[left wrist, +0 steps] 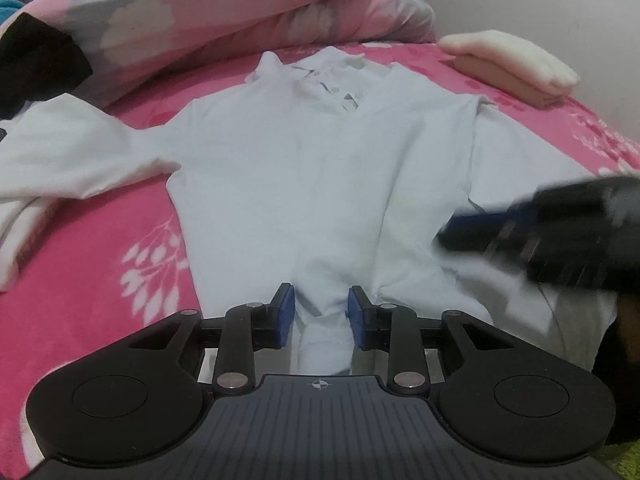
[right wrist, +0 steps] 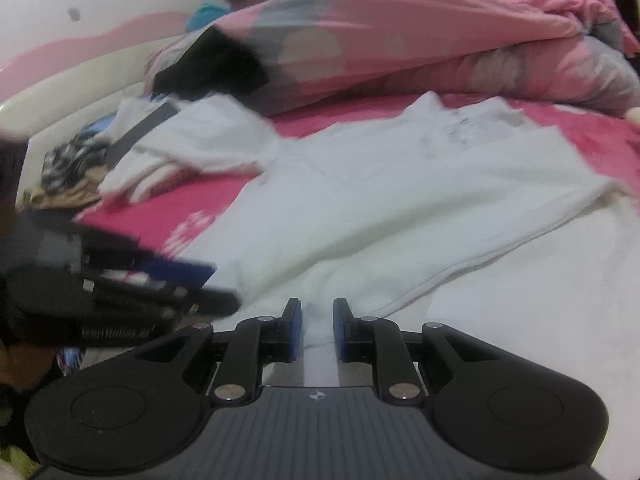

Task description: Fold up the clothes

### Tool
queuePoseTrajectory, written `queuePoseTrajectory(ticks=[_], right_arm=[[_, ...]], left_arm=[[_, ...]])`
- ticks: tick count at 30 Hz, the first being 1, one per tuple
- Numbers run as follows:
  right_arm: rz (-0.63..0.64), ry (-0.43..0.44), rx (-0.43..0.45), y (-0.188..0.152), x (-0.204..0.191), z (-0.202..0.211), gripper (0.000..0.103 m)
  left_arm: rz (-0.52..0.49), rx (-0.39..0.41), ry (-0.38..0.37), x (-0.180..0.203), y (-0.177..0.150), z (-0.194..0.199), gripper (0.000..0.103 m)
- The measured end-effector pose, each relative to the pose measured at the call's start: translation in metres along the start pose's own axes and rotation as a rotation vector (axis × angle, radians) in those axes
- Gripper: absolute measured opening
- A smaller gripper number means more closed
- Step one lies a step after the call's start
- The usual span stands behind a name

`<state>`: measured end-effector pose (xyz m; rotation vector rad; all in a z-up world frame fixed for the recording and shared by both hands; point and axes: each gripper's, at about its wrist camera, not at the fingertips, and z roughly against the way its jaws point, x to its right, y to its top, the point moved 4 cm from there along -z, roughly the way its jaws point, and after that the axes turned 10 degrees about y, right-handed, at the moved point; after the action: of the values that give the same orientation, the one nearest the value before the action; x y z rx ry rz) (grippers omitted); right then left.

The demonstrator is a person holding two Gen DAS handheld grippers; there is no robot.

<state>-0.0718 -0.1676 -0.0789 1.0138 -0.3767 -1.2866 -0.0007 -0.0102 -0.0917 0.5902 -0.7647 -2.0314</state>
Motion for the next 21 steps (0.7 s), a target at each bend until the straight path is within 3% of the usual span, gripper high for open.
queuePoseTrajectory(ticks=[8,10,17,21], right_arm=[[-0.076,-0.252,0.005,0.051,0.091,0.034,0.019],[-0.094,-0.282,0.007,0.063,0.113,0.037,0.019],[-0.065,-0.274,0.047,0.091,0.165,0.031,0.019],[-0.009,-0.252,0.011,0.093,0.194,0.006,0.019]], left_arm=[[0.009,0.004,-0.003,-0.002,-0.002,0.000,0.037],[0.005,0.001,-0.003,-0.003,-0.001,-0.001,0.038],[-0.013,-0.013,-0.011,-0.006,0.002,-0.002,0.041],[-0.006,0.002,0.009,-0.012,0.009,0.003,0.042]])
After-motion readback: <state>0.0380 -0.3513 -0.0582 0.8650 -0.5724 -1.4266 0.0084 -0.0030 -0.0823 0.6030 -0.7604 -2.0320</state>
